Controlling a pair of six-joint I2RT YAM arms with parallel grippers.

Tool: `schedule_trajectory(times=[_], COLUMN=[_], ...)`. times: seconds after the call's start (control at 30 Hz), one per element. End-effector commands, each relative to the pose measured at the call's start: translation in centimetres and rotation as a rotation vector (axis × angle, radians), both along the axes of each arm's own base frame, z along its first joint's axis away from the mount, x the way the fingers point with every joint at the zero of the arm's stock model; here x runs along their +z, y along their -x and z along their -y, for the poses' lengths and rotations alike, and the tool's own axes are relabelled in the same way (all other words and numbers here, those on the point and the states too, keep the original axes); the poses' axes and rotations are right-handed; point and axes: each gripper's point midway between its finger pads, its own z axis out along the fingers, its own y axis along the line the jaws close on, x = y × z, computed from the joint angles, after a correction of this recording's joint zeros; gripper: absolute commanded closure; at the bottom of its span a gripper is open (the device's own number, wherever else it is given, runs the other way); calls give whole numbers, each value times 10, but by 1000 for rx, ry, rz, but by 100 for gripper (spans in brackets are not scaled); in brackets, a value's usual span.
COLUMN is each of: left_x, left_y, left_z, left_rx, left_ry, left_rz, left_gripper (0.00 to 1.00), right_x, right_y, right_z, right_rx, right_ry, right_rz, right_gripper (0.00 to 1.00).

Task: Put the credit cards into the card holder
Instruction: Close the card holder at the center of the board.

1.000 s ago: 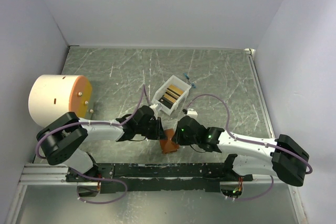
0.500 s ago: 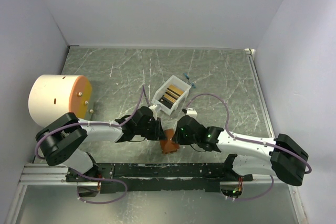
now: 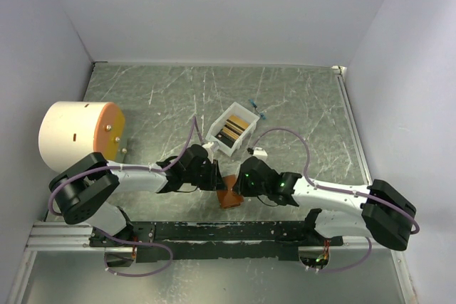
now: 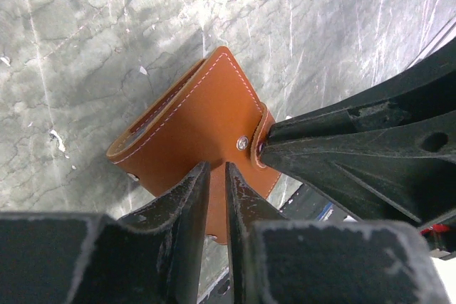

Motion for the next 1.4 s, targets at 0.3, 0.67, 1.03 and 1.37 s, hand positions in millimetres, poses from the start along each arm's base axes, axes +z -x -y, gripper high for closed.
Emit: schedule_trajectory(times=[0.3,0.67,1.03,1.37], left_x=[-9,-10,-12,27], left_y=[10,13,16,8], left_z=[-3,-1,-1,0], left_rx=[-32,-43,-41,47], left_ry=[-18,-12,-10,109], left_rz=[-19,-28,-26,25], left_gripper=[72,72,72,70], right_x=[-2,-4,-3,40], right_y=[-3,-4,-8,-20], right_z=[8,6,0,10], right_rx=[-113,-157,-171,2], right_ry=[-85,-150,-174,10], right_rz=[3,0,2,165], right_gripper=[80,80,80,72])
